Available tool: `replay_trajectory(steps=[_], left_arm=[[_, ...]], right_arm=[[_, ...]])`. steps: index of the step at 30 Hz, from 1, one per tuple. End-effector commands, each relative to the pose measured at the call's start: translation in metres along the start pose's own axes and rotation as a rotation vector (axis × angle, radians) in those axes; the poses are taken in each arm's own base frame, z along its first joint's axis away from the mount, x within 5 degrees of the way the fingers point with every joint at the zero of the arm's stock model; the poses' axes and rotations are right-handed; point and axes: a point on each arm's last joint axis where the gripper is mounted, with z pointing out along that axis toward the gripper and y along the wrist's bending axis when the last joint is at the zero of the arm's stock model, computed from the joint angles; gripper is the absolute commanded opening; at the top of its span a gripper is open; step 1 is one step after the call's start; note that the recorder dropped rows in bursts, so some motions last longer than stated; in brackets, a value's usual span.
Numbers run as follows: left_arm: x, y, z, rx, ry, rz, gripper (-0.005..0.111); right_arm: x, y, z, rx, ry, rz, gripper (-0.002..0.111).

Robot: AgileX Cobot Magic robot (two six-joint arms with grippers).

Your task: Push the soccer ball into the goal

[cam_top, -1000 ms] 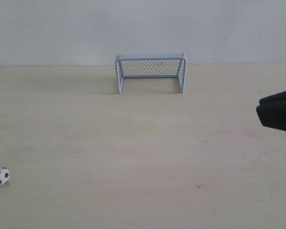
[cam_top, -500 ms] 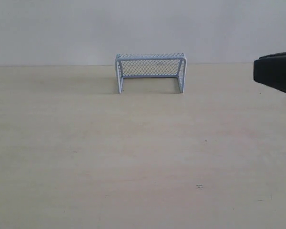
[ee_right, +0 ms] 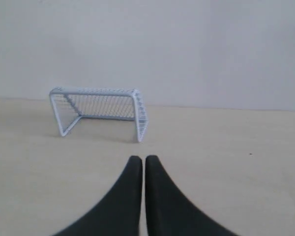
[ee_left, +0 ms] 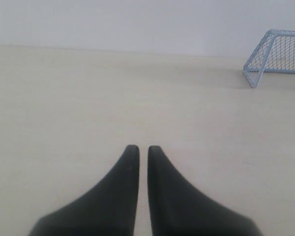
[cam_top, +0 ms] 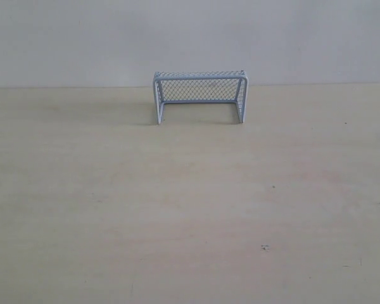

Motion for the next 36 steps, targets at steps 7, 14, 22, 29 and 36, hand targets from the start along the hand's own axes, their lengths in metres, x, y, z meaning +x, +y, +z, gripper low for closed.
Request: replay_trajectory(steps=[7,14,22,29,36], left_arm=[[-0.002,0.0,-0.001,-0.001,-0.013,-0.003,0.006],[-0.002,0.0,-0.001,-0.001,-0.01,-0.003,0.006],[-0.002,0.0,-0.001,-0.001,-0.01,-0.003,0.006],[-0.002,0.0,-0.001,-0.001,-0.013,-0.003,0.006],[-0.002,0.0,-0.001,-0.001,-0.013,-0.003,0.006]], right_arm=[[0.037,-0.026,-0.049,0.261,-0.295,0.108,0.0],[0.042,-0.026,-0.057,0.274,-0.351,0.124,0.0],[0.042,-0.025,-0.056,0.27,-0.344,0.124,0.0],[0.049,-0.02,-0.053,0.234,-0.246,-0.014,0.0],[0.066,-0.024,-0.051,0.276,-0.055,-0.005,0.0]])
